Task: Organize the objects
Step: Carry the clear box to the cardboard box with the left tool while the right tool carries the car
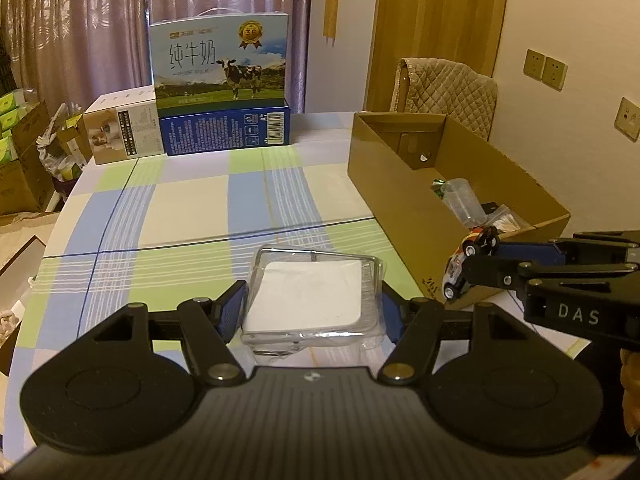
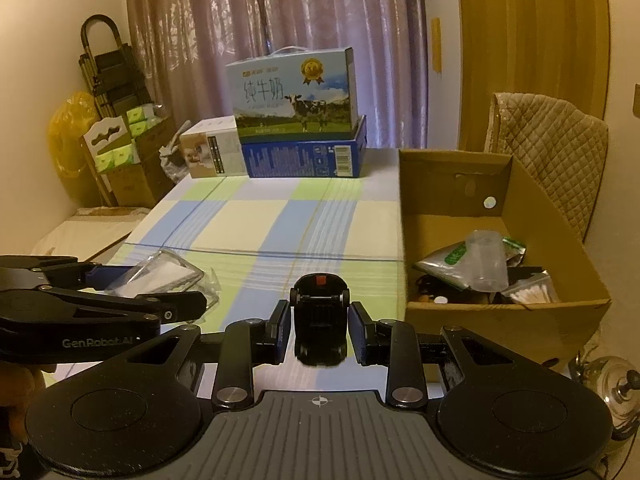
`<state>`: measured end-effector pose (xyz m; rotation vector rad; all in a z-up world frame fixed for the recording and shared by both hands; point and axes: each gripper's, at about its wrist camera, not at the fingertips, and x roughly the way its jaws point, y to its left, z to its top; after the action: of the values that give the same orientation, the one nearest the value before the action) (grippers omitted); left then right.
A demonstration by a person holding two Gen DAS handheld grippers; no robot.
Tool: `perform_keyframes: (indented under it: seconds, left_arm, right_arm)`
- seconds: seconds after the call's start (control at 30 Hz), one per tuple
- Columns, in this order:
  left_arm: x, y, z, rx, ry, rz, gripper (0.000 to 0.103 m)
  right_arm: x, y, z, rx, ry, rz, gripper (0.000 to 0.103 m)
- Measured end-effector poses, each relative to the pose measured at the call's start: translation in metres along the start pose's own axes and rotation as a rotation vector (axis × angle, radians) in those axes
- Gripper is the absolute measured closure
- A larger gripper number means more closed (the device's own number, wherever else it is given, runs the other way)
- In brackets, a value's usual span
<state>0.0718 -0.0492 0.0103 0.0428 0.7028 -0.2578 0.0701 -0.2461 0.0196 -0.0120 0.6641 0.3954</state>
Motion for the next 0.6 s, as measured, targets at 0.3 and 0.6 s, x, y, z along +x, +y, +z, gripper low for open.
perform_keyframes:
  seconds: [0.3,0.6]
  left_arm:
    - [-0.001,-0.025,0.015,0.01,-0.002,-0.047,0.041]
    - [0.007,-0.066,0.042,0.035,-0.016,-0.113,0.041]
  right_arm:
    - [-0.028,-0.025,0.012,0.016,-0.032,-0.037,0.075]
    - [-0.049,-0.065,0.032,0.019,-0.067,-0.105,0.075]
